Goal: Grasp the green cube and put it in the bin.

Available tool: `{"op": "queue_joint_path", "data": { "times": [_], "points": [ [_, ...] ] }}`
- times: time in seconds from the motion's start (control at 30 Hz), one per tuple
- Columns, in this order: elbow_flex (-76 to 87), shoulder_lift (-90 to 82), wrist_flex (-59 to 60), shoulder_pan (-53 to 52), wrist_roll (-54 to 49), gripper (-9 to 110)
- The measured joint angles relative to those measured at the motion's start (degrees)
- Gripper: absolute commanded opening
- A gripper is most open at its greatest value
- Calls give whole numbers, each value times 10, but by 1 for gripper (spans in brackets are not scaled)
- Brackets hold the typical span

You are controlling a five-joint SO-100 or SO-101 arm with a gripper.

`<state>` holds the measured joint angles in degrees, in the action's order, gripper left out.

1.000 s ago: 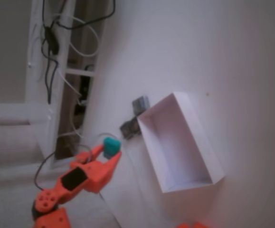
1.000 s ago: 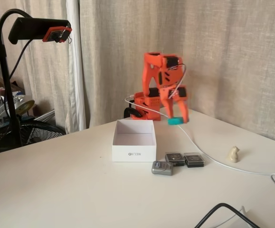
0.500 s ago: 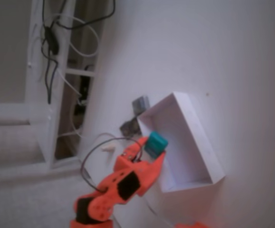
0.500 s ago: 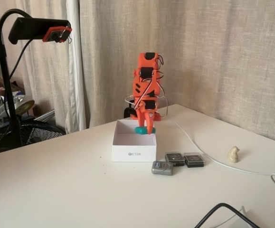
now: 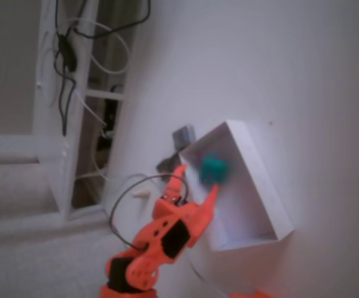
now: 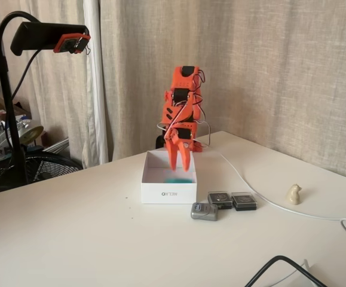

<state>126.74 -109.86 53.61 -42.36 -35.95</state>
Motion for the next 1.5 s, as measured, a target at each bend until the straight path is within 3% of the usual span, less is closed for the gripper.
{"op": "queue_joint_path", "data": {
  "times": [0.07,0.33,0.73,1.03,1.2,1.5],
  "points": [
    [3,0,-3,-3,0,43],
    [10,-1,-10,22,1,42],
    [-15,-101,-191,364,6,42],
    [-4,-230,-194,590,10,42],
    [87,-324,-178,657,16,42],
    [265,-503,-123,679,42,42]
  ]
}}
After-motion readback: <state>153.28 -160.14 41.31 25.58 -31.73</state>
